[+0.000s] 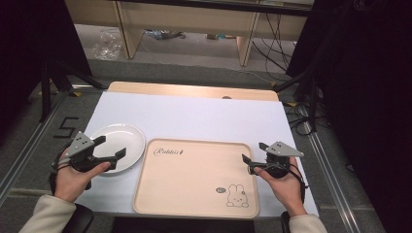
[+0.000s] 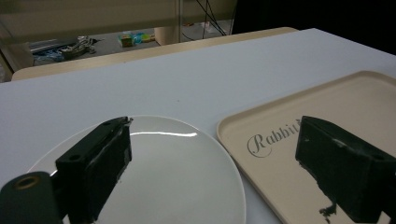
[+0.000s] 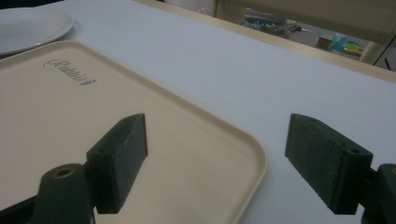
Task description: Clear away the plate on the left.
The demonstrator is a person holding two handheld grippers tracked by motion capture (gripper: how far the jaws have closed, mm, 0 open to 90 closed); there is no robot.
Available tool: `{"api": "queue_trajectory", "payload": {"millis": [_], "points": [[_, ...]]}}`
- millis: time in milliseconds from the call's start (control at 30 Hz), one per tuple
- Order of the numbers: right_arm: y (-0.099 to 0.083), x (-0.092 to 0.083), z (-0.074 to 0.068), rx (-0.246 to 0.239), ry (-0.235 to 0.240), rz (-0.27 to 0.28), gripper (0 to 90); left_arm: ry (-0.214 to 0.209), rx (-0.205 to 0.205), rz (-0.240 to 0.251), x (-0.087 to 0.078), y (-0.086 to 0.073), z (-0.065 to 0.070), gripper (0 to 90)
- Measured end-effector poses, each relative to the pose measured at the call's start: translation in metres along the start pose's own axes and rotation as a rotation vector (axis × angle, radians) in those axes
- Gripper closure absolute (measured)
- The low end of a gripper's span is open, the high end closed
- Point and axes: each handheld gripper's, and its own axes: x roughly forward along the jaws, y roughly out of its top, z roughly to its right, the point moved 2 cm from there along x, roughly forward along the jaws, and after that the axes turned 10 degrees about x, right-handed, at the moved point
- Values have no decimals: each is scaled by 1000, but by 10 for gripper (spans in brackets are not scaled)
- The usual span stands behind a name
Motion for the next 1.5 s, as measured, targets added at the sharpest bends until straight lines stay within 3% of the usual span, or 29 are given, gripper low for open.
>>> {"api": "queue_trajectory", "payload": {"millis": [733,900,1500], "points": [[0,0,-1,2,-2,10,219,41,-47,-22,-3,-6,-18,136],[0,0,0,0,-3,7,219,50,-68,-46,-3,-9,-23,144],[0,0,0,-1,-5,5,218,131,-117,-108,-4,-22,-61,154]]}}
